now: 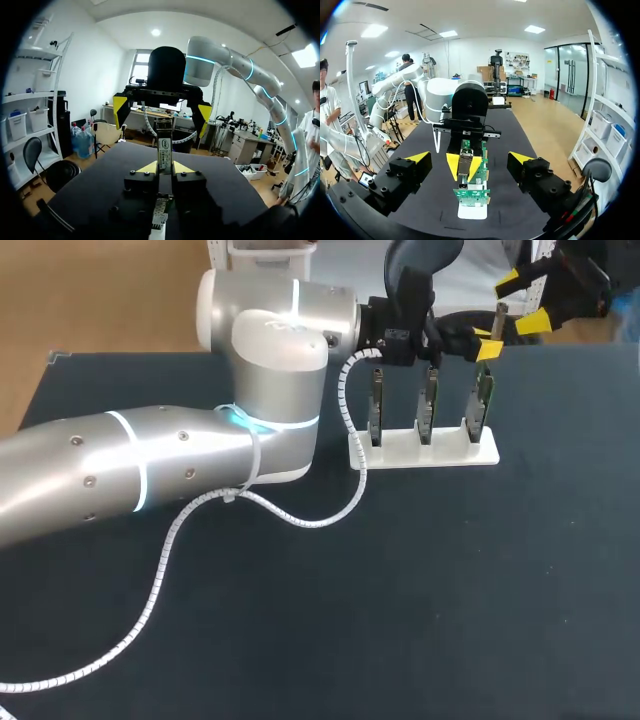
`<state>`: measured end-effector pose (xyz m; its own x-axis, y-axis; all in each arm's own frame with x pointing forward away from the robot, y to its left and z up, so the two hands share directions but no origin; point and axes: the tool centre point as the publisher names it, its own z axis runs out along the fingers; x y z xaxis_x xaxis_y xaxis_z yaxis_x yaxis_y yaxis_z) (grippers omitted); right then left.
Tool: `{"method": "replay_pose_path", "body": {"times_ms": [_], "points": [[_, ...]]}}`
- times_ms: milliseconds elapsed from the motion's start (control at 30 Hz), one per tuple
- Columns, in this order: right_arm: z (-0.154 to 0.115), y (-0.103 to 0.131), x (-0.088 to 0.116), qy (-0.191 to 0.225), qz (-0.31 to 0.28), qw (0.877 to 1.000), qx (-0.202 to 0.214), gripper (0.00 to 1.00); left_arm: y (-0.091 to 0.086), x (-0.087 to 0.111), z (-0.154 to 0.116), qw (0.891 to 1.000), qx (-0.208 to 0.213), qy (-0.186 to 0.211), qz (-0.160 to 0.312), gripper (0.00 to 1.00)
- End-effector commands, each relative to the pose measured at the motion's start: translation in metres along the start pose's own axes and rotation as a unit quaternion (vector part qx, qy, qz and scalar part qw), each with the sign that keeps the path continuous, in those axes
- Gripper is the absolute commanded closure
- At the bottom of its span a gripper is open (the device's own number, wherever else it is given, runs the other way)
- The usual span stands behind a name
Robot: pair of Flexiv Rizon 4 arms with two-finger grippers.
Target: Pick up the optical module with the left hand, and insert it into the network port with the right hand.
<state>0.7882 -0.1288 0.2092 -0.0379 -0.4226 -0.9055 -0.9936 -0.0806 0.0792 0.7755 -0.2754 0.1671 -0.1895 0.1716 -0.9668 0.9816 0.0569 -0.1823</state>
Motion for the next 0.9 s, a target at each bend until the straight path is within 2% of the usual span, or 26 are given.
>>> {"method": "replay_pose_path", "body": {"times_ms": [33, 533, 900], "points": [[0.0039, 0.0, -0.0012, 0.0, 0.0, 1.0, -0.001, 0.0, 0.0013, -0.0007, 0.0005, 1.0, 0.001, 0.001, 0.0, 1.0], [0.0091, 0.0003, -0.0021, 0.0, 0.012, 1.0, -0.014, 0.0, 0.0013, -0.0007, 0.0005, 1.0, 0.001, 0.001, 0.0, 1.0], [0.0123, -0.0003, -0.0056, 0.004, 0.012, 1.0, -0.009, 0.0, 0.0013, -0.0007, 0.0005, 1.0, 0.001, 0.001, 0.0, 1.0]]}}
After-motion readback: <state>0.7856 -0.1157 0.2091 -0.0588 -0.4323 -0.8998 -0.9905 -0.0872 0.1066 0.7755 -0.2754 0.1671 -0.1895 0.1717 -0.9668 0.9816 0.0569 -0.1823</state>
